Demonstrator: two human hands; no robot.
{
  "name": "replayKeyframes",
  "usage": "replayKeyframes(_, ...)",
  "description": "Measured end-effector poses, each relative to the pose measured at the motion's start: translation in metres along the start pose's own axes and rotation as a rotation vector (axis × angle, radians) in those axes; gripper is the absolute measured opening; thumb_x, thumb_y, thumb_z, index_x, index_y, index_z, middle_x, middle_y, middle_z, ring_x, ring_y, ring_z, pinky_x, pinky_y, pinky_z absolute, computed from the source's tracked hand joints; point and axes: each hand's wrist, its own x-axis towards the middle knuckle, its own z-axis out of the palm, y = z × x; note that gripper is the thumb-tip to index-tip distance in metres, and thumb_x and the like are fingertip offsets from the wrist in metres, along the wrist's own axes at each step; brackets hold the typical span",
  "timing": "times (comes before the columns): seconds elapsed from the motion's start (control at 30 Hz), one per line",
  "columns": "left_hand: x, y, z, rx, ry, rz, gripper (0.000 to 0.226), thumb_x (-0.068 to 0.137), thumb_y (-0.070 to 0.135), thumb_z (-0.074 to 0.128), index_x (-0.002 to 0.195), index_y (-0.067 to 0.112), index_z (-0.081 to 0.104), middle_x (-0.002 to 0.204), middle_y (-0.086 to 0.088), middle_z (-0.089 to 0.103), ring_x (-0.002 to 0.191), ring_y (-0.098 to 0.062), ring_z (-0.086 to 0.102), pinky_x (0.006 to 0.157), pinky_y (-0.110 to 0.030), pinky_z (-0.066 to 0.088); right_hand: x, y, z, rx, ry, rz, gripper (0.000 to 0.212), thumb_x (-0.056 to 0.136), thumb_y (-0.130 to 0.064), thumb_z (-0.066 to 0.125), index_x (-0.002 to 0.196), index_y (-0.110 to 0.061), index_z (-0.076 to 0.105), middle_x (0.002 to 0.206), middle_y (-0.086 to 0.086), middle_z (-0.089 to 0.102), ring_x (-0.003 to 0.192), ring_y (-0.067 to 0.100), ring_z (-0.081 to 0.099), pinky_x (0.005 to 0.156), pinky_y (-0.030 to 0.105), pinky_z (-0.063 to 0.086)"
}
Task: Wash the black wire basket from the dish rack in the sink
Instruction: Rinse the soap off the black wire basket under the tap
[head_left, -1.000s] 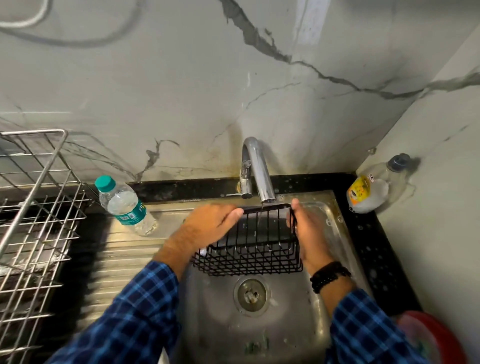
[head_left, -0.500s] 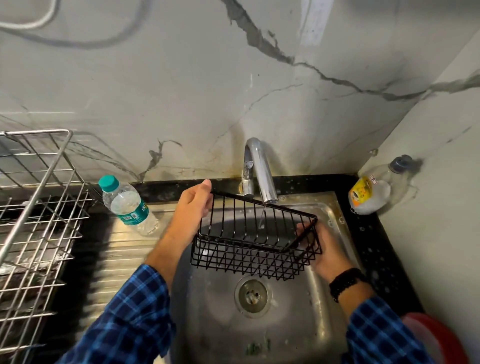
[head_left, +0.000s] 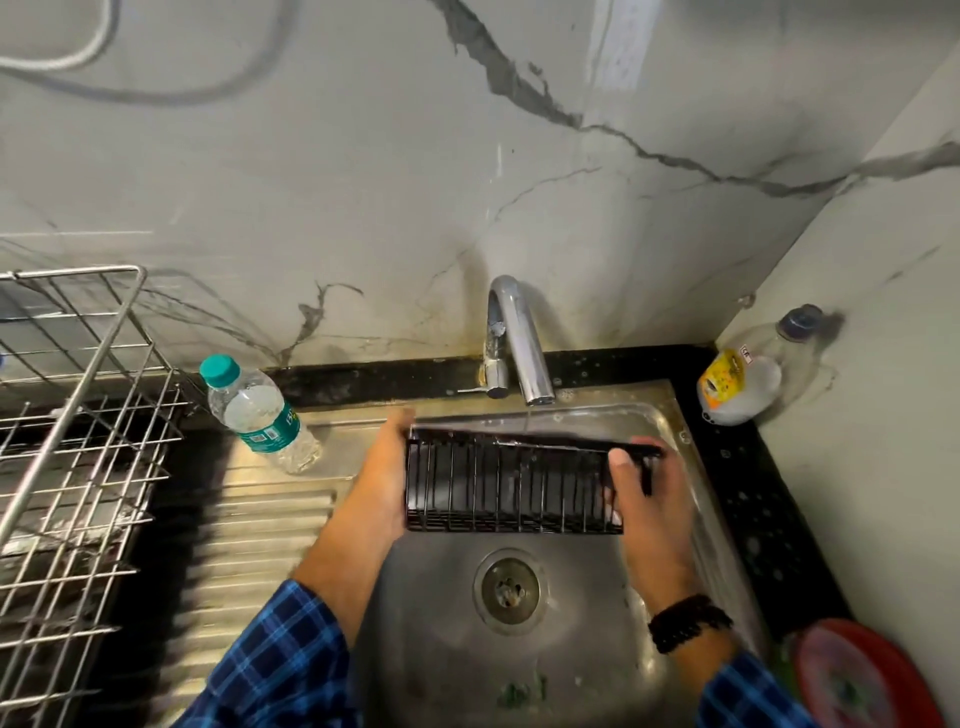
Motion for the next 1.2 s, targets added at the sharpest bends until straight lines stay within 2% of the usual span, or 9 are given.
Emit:
replayKeyframes(0.1,-0.009,-0.014,-0.007,-0.056,-0.172,-0.072,0.058,0.086,0.044,0.068,0.127,0.003,0.066,0.117,-0.024,0.070,0.098,-0.040,0.068,0.083,-0.048,0.057,-0.009,-0.001,-0.015,-0.008,-0.021,-0.187,0.026,0.094,-0.035,0.060,0.113,-0.019,0.053,0.094,0.010,0.056,0.085,0.021,0.055,0.081,0.028,0.050)
replayKeyframes(0.2,-0.005,-0.015,-0.016,-0.046,-0.249,-0.087,0.078,0.066,0.015,0.080,0.140,0.013,0.057,0.108,-0.017,0.066,0.093,-0.037,0.065,0.081,-0.051,0.056,-0.011,-0.012,-0.017,-0.026,-0.031,-0.248,0.031,0.094,-0.038,0.047,0.111,-0.012,0.053,0.103,0.011,0.053,0.095,0.016,0.052,0.087,0.016,0.044)
replayKeyframes(0.33,-0.004,-0.016,-0.006,-0.009,-0.312,0.003,0.085,0.070,-0.022,0.046,0.141,0.023,0.052,0.130,-0.019,0.065,0.113,-0.042,0.065,0.073,-0.049,0.059,0.002,-0.025,-0.015,-0.020,0.051,-0.082,0.032,0.098,-0.049,0.040,0.118,-0.033,0.059,0.127,-0.007,0.058,0.113,0.002,0.055,0.095,0.025,0.045)
replayKeyframes(0.53,-0.014,-0.020,0.003,-0.024,-0.285,0.115,0.092,0.076,-0.027,0.030,0.137,0.038,0.053,0.137,0.000,0.056,0.121,-0.044,0.056,0.079,-0.065,0.057,0.015,-0.058,-0.010,0.165,0.136,0.043,0.038,0.097,-0.004,0.047,0.111,-0.033,0.070,0.113,-0.010,0.073,0.110,0.000,0.066,0.099,0.023,0.048)
replayKeyframes(0.67,-0.016,-0.016,-0.005,0.013,-0.275,0.117,0.089,0.077,-0.027,0.026,0.127,0.039,0.057,0.126,0.002,0.061,0.112,-0.038,0.061,0.091,-0.071,0.050,0.026,-0.054,-0.031,0.352,-0.119,0.381,0.026,0.098,-0.033,0.056,0.110,-0.019,0.075,0.113,-0.001,0.074,0.098,0.015,0.070,0.092,0.038,0.051)
replayKeyframes(0.8,-0.017,-0.021,-0.008,0.202,-0.268,-0.028,0.077,0.080,-0.025,0.035,0.122,0.035,0.060,0.132,-0.004,0.061,0.116,-0.041,0.063,0.073,-0.052,0.060,0.032,-0.023,-0.067,-0.176,-0.219,0.512,0.041,0.091,-0.047,0.065,0.107,-0.011,0.073,0.101,0.016,0.071,0.080,0.022,0.065,0.080,0.039,0.048)
replayKeyframes(1.0,-0.019,-0.047,0.018,0.387,-0.414,-0.149,0.074,0.084,-0.016,0.037,0.127,0.039,0.059,0.139,0.002,0.053,0.118,-0.044,0.063,0.084,-0.062,0.056,0.037,-0.039,-0.050,-1.313,-0.637,-0.084,0.051,0.102,-0.032,0.049,0.152,-0.023,0.040,0.158,0.001,0.037,0.147,0.025,0.032,0.117,0.041,0.028)
replayKeyframes(1.07,-0.021,-0.050,0.030,0.421,-0.445,-0.139,0.076,0.083,-0.017,0.037,0.128,0.041,0.057,0.139,0.005,0.050,0.119,-0.042,0.062,0.083,-0.063,0.056,0.044,-0.046,-0.020,-1.387,-0.839,-0.065,0.051,0.105,-0.034,0.041,0.154,-0.024,0.034,0.161,0.003,0.034,0.151,0.025,0.025,0.121,0.046,0.023)
replayKeyframes(1.2,-0.022,-0.052,0.048,0.479,-0.438,-0.098,0.075,0.083,-0.017,0.036,0.130,0.039,0.051,0.135,-0.003,0.044,0.120,-0.042,0.056,0.084,-0.067,0.055,0.050,-0.057,0.038,-1.300,-0.998,-0.185,0.029,0.106,-0.028,0.042,0.130,-0.020,0.056,0.131,0.006,0.062,0.121,0.026,0.058,0.100,0.041,0.046)
